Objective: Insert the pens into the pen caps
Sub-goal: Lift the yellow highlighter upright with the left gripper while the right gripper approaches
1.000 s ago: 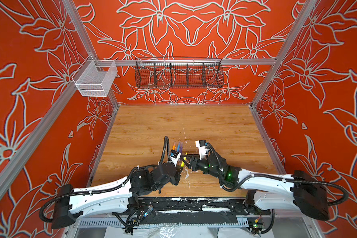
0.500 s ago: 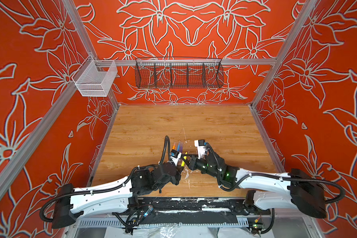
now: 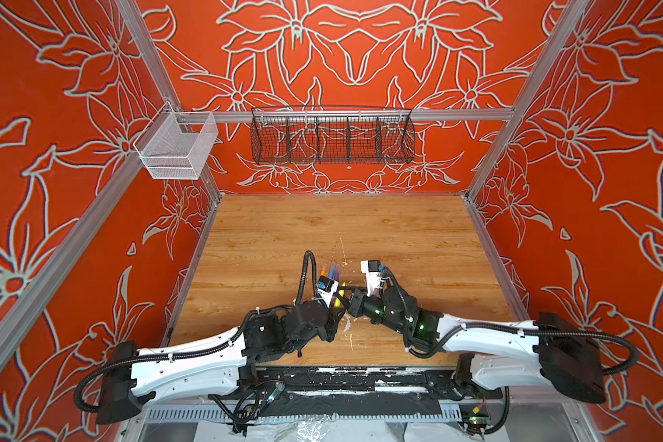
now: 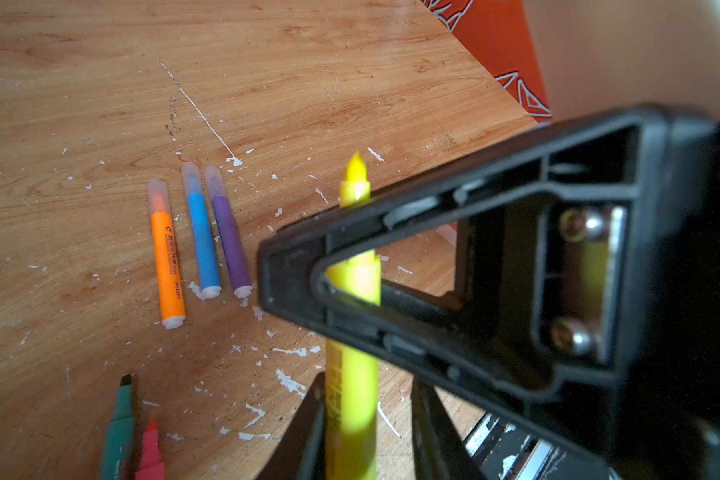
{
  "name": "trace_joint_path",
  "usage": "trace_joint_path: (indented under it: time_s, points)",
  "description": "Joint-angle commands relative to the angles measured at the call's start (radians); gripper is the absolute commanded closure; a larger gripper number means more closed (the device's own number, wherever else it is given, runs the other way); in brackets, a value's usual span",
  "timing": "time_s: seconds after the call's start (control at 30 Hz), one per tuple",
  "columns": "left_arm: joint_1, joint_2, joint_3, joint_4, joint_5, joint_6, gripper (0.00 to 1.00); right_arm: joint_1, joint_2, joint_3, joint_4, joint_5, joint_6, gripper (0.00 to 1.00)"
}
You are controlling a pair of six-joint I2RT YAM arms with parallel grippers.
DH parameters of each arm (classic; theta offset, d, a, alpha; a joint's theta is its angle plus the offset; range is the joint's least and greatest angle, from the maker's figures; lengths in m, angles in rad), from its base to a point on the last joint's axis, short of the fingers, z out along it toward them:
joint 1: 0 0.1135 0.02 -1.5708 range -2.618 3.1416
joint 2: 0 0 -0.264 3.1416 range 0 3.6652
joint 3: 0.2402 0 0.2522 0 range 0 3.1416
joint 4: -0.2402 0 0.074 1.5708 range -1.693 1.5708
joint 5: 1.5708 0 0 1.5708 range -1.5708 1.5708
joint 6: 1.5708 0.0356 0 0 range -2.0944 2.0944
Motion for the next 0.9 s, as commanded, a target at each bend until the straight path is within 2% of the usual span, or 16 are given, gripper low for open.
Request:
trace_joint_path:
  time_s: [0.0, 0.13, 0.3, 0.37, 0.47, 0.53, 0.57, 0.63, 0.8, 0.87]
  points:
    - [0.003, 0.007, -0.022, 0.033, -0.021, 0.015, 0.71, 0.017, 0.002, -0.019, 0.067, 0.037, 0.035, 0.97]
    - [0.003, 0.002, -0.032, 0.049, -0.024, 0.018, 0.79, 0.022, 0.013, -0.029, 0.095, 0.044, 0.049, 0.97]
    - [0.003, -0.011, -0.038, 0.045, -0.027, 0.018, 1.0, 0.027, 0.018, -0.037, 0.094, 0.07, 0.05, 0.95]
    - [0.003, -0.018, -0.038, 0.035, -0.034, 0.016, 1.0, 0.027, 0.015, -0.038, 0.088, 0.08, 0.038, 0.83]
    - [0.01, -0.026, -0.036, 0.014, -0.041, 0.01, 1.0, 0.026, -0.014, -0.044, 0.033, 0.116, 0.0, 0.59]
    - [0.029, -0.031, -0.034, -0.009, -0.037, 0.012, 1.0, 0.026, -0.06, -0.038, -0.083, 0.158, -0.032, 0.5]
    - [0.046, -0.035, -0.033, -0.017, -0.028, 0.017, 1.0, 0.026, -0.09, -0.026, -0.173, 0.184, -0.051, 0.49]
    - [0.097, -0.047, -0.033, -0.035, 0.001, 0.039, 1.0, 0.027, -0.145, -0.001, -0.344, 0.234, -0.086, 0.49]
    - [0.294, -0.1, -0.044, -0.102, 0.102, 0.084, 1.0, 0.026, -0.268, 0.074, -0.788, 0.363, -0.154, 0.48]
    - [0.331, -0.126, -0.056, -0.144, 0.112, 0.09, 1.0, 0.025, -0.281, 0.11, -0.943, 0.419, -0.18, 0.48]
